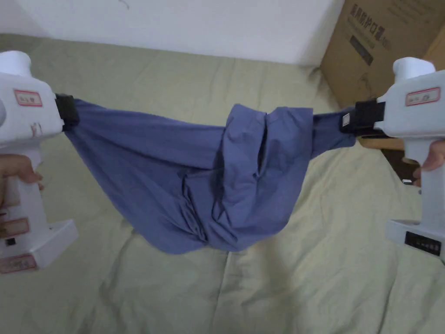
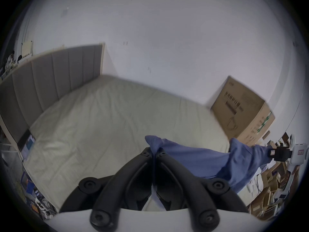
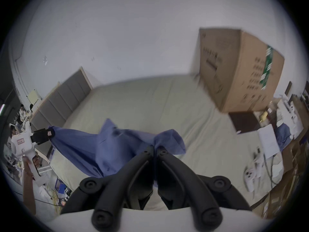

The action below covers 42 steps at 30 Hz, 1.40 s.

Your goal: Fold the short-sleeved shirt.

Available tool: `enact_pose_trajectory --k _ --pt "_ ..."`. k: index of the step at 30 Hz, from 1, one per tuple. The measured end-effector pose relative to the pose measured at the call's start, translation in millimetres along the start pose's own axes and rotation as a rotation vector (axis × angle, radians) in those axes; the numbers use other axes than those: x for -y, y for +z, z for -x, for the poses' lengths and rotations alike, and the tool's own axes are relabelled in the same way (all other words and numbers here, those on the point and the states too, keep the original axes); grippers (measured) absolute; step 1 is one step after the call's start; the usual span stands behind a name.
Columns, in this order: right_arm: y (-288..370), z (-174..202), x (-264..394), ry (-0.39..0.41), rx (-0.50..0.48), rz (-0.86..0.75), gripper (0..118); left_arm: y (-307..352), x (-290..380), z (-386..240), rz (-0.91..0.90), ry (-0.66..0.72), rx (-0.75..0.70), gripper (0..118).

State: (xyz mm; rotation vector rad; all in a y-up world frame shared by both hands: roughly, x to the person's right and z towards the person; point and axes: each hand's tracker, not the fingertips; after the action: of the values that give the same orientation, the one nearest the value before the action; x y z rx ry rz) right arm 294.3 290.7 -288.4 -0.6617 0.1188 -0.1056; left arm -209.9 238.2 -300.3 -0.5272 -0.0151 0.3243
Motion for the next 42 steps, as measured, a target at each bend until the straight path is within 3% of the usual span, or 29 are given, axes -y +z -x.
enact_pose_trajectory --k 4,10,14,16,17,27,34,42 --pt "77 -10 -15 -0.004 0.038 -0.157 2 53 -37 -8 -0.147 -0.013 0.018 2" --pt "154 -30 -27 -0.095 -0.030 -0.285 2 108 -71 -11 -0.255 0.039 0.099 2" --pt "179 -17 -25 -0.009 0.033 -0.324 2 144 -72 -40 -0.297 -0.023 0.097 2" --pt "186 -11 -25 0.028 0.082 -0.344 2 120 -87 -31 -0.312 -0.043 0.111 2" --pt "189 -10 -26 0.015 0.055 -0.337 2 122 -89 -34 -0.315 -0.049 0.109 2" --pt "188 11 -72 0.052 0.117 -0.373 2 105 -133 -40 -0.331 -0.096 0.034 2" --pt "153 26 -141 0.084 0.228 -0.417 2 59 -193 -53 -0.329 -0.088 -0.031 2" --pt "93 53 -212 0.201 0.390 -0.510 2 -17 -268 -84 -0.388 -0.189 -0.150 2"
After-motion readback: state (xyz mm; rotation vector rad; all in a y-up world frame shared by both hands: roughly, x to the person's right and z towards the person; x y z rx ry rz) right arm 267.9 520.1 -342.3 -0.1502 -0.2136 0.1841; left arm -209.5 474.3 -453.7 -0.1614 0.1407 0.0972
